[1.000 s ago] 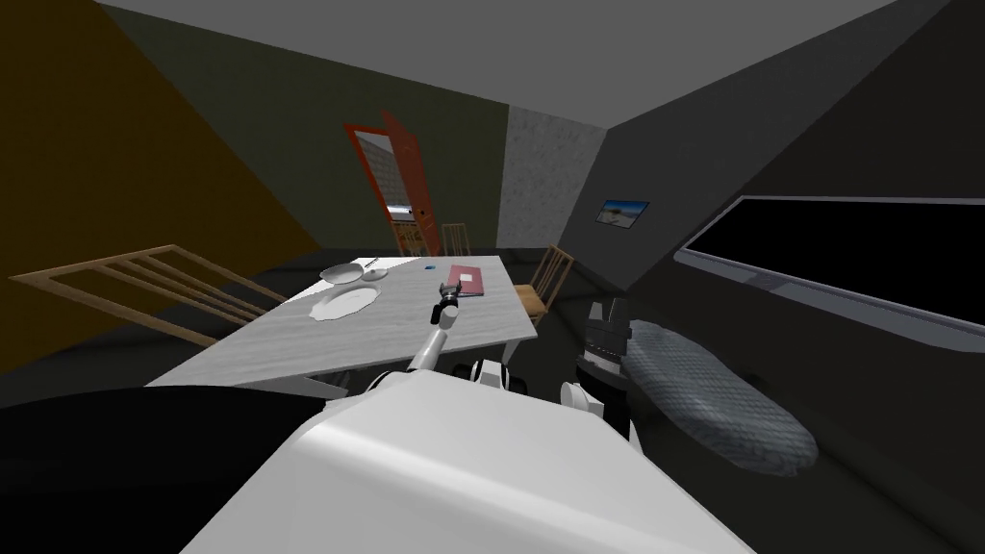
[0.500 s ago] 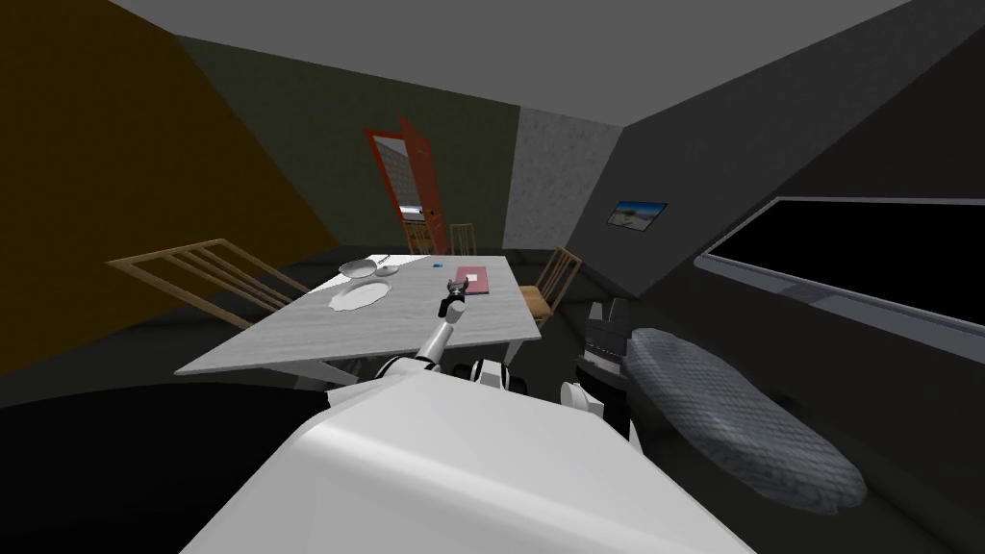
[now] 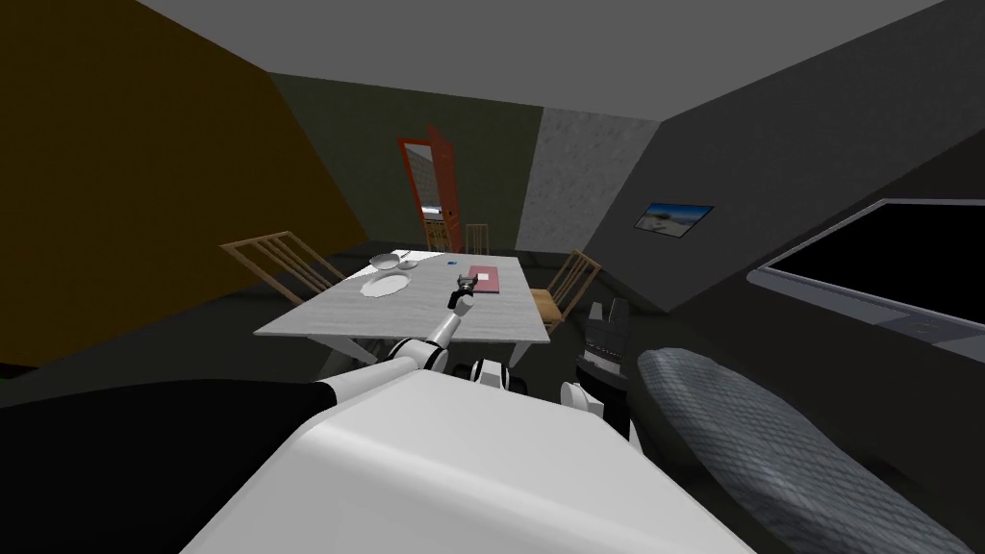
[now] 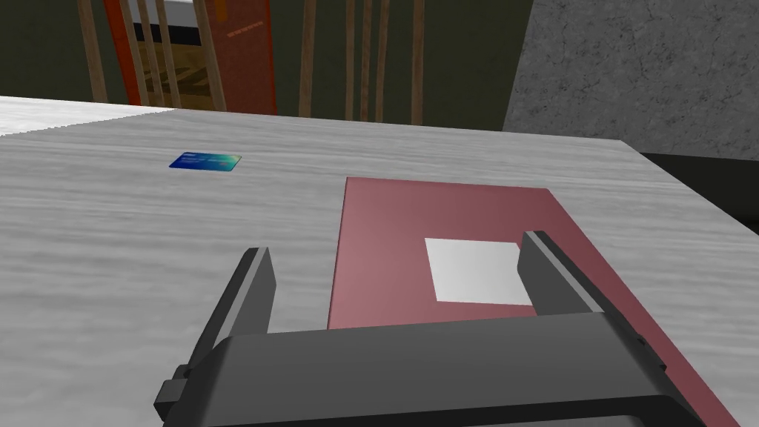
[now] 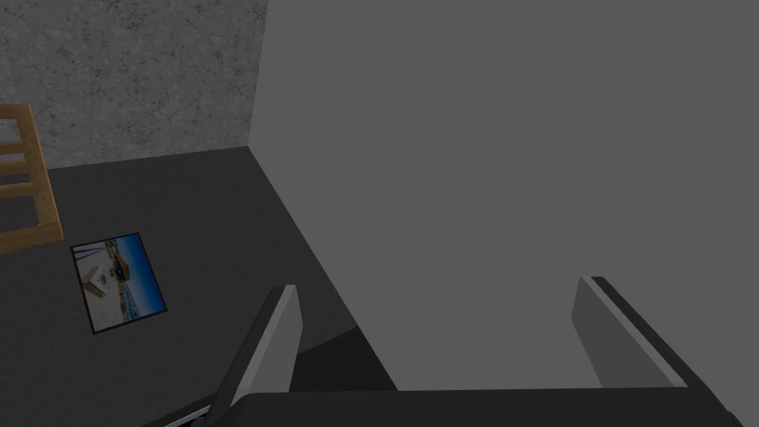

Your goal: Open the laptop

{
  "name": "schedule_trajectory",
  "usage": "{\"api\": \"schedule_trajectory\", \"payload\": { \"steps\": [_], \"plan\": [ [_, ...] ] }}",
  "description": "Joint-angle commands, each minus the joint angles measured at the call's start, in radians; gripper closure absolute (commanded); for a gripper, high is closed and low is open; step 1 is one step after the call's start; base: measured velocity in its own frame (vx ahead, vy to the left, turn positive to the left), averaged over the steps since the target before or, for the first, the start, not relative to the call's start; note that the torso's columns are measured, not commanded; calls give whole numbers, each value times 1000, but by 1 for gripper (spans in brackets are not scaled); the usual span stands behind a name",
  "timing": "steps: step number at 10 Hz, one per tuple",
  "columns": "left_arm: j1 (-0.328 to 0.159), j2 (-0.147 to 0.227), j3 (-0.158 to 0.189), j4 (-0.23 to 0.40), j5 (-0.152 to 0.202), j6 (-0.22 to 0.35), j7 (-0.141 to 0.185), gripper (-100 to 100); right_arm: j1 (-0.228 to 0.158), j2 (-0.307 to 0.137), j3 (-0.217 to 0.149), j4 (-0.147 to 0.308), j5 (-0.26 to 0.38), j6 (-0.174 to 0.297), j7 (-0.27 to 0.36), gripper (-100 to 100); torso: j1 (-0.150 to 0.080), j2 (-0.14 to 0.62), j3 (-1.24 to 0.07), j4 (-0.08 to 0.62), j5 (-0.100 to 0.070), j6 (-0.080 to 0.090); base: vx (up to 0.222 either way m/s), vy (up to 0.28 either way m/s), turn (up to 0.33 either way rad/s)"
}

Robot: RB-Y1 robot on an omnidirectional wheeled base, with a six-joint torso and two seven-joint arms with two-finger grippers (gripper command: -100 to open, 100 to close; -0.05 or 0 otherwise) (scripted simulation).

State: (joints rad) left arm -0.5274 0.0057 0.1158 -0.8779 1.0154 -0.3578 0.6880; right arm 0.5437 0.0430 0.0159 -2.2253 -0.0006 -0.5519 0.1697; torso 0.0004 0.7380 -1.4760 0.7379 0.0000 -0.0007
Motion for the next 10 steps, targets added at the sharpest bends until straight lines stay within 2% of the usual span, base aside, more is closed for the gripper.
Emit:
{"api": "schedule_trajectory", "payload": {
  "steps": [1,2,3,4,5,10],
  "plan": [
    [-72,-5,-3,58,-33,19,24,-100,0,0,0,0,0,0,0,0,-1,0,0,0,0,1,-37,-8,275],
    [-89,-5,-3,66,-33,19,24,-100,0,0,0,0,0,0,0,0,0,0,0,0,0,0,-36,-9,142],
    [-117,-5,-3,104,-33,19,24,-100,0,0,0,0,0,0,0,0,-1,0,0,0,0,1,-16,-2,-25],
    [-99,-6,-2,82,-32,19,22,-100,0,0,0,0,0,0,0,0,-1,-1,0,0,0,1,-4,0,-11],
    [-101,-7,-2,85,-32,20,22,0,0,0,0,0,0,0,0,0,0,-1,-1,0,0,1,0,0,0],
    [-101,-7,-2,84,-32,19,22,0,0,0,0,0,0,0,0,0,0,0,0,0,0,1,0,0,0]
  ]
}}
